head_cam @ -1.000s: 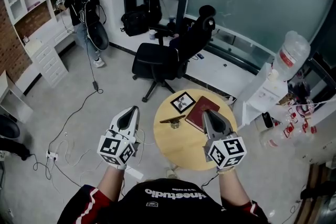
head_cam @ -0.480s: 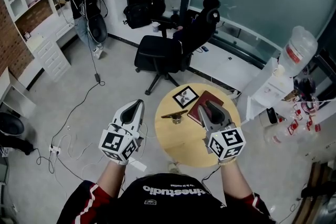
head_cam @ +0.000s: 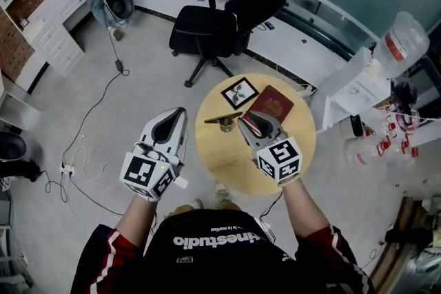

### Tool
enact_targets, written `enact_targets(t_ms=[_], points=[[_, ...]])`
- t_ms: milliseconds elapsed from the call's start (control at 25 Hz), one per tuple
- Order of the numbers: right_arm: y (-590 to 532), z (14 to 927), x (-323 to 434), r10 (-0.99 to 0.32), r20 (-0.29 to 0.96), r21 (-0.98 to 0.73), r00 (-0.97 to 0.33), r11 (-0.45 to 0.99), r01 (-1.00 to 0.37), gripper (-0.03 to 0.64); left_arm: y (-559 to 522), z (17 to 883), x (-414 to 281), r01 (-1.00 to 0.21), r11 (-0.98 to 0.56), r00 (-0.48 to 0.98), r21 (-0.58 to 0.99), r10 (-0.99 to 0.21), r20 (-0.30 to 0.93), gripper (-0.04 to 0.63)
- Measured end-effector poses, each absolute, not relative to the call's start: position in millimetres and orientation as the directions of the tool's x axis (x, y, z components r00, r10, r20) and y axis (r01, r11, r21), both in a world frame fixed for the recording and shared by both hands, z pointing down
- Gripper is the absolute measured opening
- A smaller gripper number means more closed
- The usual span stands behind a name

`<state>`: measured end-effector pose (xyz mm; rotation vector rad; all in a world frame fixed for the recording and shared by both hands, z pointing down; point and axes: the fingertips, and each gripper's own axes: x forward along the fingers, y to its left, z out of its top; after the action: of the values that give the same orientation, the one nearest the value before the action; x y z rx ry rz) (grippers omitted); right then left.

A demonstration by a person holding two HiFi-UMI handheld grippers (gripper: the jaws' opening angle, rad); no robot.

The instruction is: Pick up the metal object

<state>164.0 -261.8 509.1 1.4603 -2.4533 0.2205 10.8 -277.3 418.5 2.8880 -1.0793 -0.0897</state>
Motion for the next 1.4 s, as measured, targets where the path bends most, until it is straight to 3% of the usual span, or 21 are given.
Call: enact_targets(t_ms=[600, 1400], points=[[-284, 643, 164, -0.696, 0.452, 0.013, -0.559, 0.631, -0.775, 0.127, -279, 453, 24, -0.724, -0.689, 0.689, 0.024, -0.724, 0.036, 0.020], [-318, 784, 165, -0.549, 0.680, 0.044, -0.487, 0.693, -0.719, 0.173, -290, 483, 33, -0.809, -0.583, 0.588, 0.075, -0.803, 0.099, 0.021]])
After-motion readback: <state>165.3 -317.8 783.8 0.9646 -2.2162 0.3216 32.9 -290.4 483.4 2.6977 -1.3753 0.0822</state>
